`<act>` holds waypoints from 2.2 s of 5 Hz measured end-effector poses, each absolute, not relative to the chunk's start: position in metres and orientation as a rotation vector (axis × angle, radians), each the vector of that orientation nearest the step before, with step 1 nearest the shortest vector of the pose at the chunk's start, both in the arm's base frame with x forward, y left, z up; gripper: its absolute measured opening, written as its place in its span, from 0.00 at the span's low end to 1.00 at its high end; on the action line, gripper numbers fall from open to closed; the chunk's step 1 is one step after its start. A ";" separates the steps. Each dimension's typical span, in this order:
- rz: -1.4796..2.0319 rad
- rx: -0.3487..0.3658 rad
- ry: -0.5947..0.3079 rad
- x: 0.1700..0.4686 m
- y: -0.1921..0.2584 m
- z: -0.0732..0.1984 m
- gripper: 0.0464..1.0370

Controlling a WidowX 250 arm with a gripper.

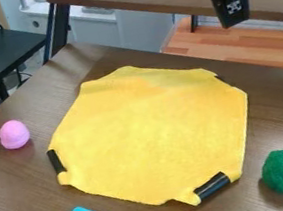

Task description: Fold the cloth from bottom right to top left

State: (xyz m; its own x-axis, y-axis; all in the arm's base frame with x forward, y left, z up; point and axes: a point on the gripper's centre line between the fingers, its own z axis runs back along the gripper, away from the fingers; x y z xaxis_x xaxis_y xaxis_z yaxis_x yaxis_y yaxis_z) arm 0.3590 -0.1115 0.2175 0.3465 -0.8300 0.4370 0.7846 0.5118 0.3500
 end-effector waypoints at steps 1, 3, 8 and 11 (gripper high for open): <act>-1.046 0.076 -0.584 0.360 -0.111 0.205 0.96; -0.955 0.101 -0.443 0.320 -0.114 0.119 0.96; -0.764 0.147 -0.275 0.300 -0.121 0.028 0.96; -0.786 0.178 -0.226 0.291 -0.120 -0.002 0.60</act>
State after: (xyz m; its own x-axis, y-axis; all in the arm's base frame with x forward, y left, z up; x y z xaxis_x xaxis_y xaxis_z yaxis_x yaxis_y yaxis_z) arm 0.2909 -0.1198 -0.0023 0.6843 -0.7167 0.1345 0.6789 0.6935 0.2412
